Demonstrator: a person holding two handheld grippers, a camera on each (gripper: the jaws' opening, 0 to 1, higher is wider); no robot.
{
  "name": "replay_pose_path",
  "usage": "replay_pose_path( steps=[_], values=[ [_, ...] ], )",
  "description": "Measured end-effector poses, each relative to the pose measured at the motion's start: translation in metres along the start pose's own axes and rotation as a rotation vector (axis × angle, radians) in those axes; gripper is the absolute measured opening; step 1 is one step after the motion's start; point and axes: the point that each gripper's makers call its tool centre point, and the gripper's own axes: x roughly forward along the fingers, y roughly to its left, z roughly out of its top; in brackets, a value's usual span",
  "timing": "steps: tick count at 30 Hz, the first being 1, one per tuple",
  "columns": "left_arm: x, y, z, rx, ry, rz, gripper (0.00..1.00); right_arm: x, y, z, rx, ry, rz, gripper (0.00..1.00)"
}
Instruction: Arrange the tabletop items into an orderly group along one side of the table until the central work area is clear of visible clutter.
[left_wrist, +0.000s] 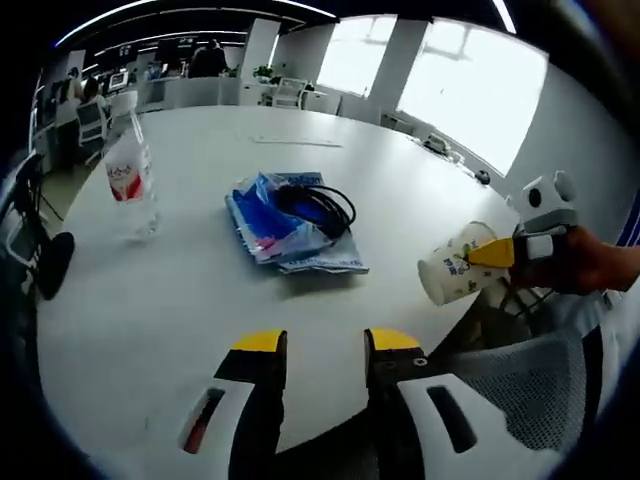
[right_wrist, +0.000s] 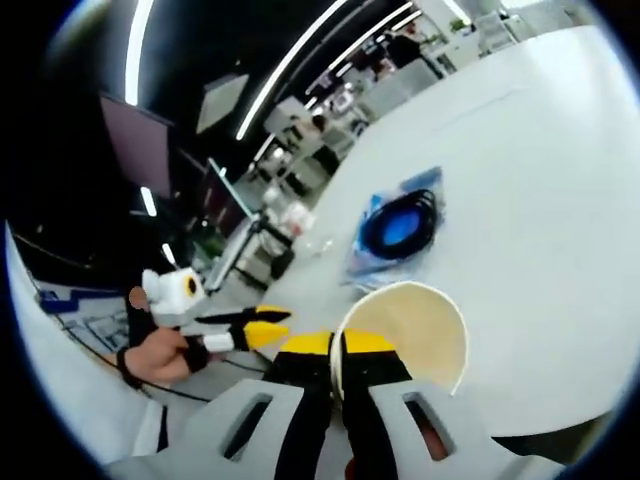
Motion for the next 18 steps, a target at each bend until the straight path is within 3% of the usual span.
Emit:
replay_pose_path(
  steps=[8,18],
  values=[
    [-0.009,0.016,-0.001,-0.050,-0.027,0.037,0.31,0.001,-0.004,0.010,-0.004,-0.006,-0.020,0.00],
    [-0.016,0.027,0.001,-0.090,-0.062,0.073,0.35,0.025,0.010,0.018,-0.059,0.030,-0.001,0.00]
  ],
)
